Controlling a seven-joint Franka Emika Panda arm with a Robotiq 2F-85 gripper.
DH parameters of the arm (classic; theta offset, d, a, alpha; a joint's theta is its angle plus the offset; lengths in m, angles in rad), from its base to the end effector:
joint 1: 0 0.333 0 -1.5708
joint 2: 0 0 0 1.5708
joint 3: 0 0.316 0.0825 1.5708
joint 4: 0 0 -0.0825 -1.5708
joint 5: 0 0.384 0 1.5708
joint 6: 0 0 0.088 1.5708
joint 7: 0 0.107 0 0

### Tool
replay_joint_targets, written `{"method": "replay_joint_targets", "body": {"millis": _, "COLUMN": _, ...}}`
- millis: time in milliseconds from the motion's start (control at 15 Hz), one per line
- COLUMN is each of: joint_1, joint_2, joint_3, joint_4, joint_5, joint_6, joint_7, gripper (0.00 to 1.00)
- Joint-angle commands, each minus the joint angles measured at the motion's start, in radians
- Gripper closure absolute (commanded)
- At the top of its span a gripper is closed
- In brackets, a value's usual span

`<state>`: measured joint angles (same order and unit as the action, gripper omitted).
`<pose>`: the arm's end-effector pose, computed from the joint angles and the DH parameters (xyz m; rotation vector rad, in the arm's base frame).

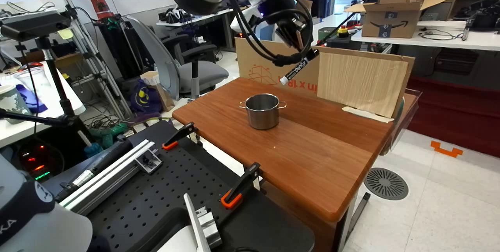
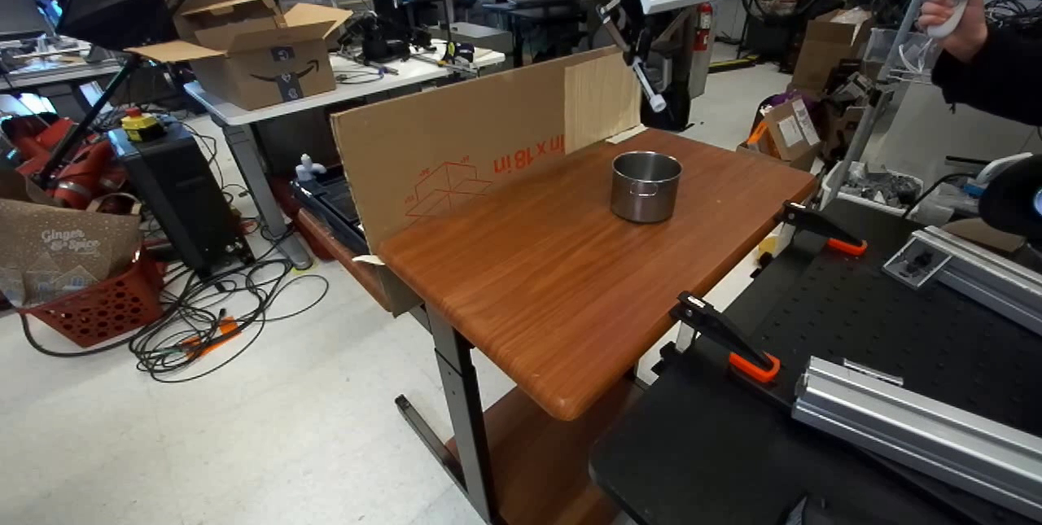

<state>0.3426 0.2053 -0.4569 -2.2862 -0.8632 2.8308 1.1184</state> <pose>0.5492 -0.0226 0.2953 2.7189 -0.5797 0.7019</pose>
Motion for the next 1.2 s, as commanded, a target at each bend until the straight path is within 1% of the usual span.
{"method": "replay_joint_targets", "body": {"millis": 0, "joint_1": 0.057, "joint_2": -0.021, "joint_3": -0.048, "joint_4": -0.025, "joint_5": -0.197, "joint_6": 0.025, "joint_7": 0.212, "gripper": 0.95}}
{"method": "replay_joint_targets", "body": {"millis": 267, "joint_1": 0.085, "joint_2": -0.005, "joint_3": -0.037, "joint_4": -0.034, "joint_5": -0.369, "joint_6": 0.024, "joint_7": 0.422, "gripper": 0.95}}
{"method": "replay_joint_targets", "body": {"millis": 467, "joint_1": 0.103, "joint_2": 0.003, "joint_3": -0.026, "joint_4": -0.047, "joint_5": -0.455, "joint_6": 0.024, "joint_7": 0.529, "gripper": 0.95}}
{"method": "replay_joint_targets", "body": {"millis": 867, "joint_1": 0.116, "joint_2": 0.037, "joint_3": -0.012, "joint_4": -0.082, "joint_5": -0.541, "joint_6": 0.03, "joint_7": 0.639, "gripper": 0.95}}
{"method": "replay_joint_targets", "body": {"millis": 1133, "joint_1": 0.117, "joint_2": 0.068, "joint_3": -0.009, "joint_4": -0.087, "joint_5": -0.57, "joint_6": 0.03, "joint_7": 0.685, "gripper": 0.95}}
